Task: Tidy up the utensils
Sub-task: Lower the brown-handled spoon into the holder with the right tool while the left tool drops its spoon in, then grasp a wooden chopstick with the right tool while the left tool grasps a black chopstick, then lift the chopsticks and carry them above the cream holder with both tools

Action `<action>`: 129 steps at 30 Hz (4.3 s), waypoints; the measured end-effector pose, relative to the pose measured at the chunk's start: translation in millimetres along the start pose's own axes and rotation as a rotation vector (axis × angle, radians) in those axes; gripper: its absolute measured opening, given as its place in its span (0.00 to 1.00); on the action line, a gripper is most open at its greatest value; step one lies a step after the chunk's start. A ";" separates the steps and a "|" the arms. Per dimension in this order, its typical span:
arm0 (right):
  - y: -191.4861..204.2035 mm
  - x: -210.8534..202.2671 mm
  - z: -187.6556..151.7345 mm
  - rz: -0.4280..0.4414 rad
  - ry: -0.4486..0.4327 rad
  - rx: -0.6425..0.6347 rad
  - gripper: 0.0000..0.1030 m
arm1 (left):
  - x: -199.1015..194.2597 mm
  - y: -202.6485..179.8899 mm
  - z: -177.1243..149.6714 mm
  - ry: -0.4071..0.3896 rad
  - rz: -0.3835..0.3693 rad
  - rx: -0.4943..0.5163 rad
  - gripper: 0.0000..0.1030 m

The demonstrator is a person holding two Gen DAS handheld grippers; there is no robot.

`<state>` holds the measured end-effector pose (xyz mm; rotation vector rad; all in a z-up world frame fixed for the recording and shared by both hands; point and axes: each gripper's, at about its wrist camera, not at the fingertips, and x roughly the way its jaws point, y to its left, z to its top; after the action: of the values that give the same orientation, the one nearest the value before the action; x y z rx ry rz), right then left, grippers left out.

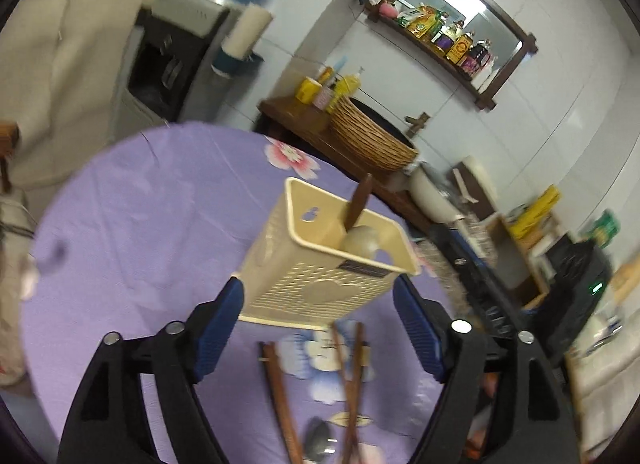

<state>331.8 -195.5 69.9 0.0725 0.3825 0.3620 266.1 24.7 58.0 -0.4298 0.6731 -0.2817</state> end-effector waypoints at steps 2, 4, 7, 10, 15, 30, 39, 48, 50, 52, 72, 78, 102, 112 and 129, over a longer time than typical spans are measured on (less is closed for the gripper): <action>-2.1 -10.0 -4.8 0.000 0.014 0.011 0.57 | -6.0 -7.0 -12.0 -0.038 0.076 0.079 0.89; -3.6 -18.7 -11.0 -0.001 0.039 0.014 0.59 | -9.7 -10.1 -22.9 -0.054 0.124 0.132 0.94; -5.0 -30.6 -26.0 -0.003 0.084 0.010 0.60 | -10.4 -10.7 -40.8 -0.050 0.184 0.193 0.94; -7.0 -37.8 -45.7 -0.006 0.142 0.014 0.60 | -6.1 -7.8 -58.7 -0.009 0.224 0.237 0.94; -11.3 -45.0 -79.9 -0.049 0.208 0.008 0.60 | 1.9 -2.3 -85.9 0.042 0.261 0.251 0.94; -12.0 -32.1 -134.3 -0.085 0.354 -0.011 0.45 | 20.7 13.4 -139.7 0.142 0.382 0.301 0.90; 0.4 15.6 -131.8 -0.019 0.458 -0.011 0.26 | 24.0 17.9 -142.6 0.178 0.361 0.284 0.68; -9.9 66.6 -132.5 -0.108 0.509 0.045 0.20 | 30.4 15.2 -141.7 0.197 0.358 0.291 0.57; -11.8 74.5 -134.4 -0.129 0.515 0.053 0.20 | 32.2 12.6 -139.5 0.197 0.354 0.298 0.56; -13.9 79.3 -136.1 -0.138 0.520 0.060 0.20 | 35.7 10.1 -136.8 0.205 0.338 0.296 0.53; -13.1 68.2 -139.9 -0.125 0.504 0.046 0.19 | 71.6 1.7 -128.5 0.260 0.317 0.292 0.45; -10.1 72.7 -137.9 -0.145 0.508 0.036 0.19 | 85.7 -2.9 -122.4 0.278 0.344 0.314 0.45; -36.6 90.9 -129.7 -0.114 0.484 0.142 0.08 | 113.8 -10.7 -106.8 0.286 0.368 0.336 0.09; -48.3 62.5 -119.6 -0.001 0.436 0.228 0.07 | 90.9 -10.2 -100.3 0.233 0.295 0.296 0.08; -40.8 -85.3 -60.0 0.229 0.199 0.203 0.07 | -37.9 -41.8 -61.9 -0.057 0.172 0.318 0.07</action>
<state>249.0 -264.2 38.8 0.2814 0.6095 0.5584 192.6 -15.4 54.7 -0.0749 0.5932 -0.2074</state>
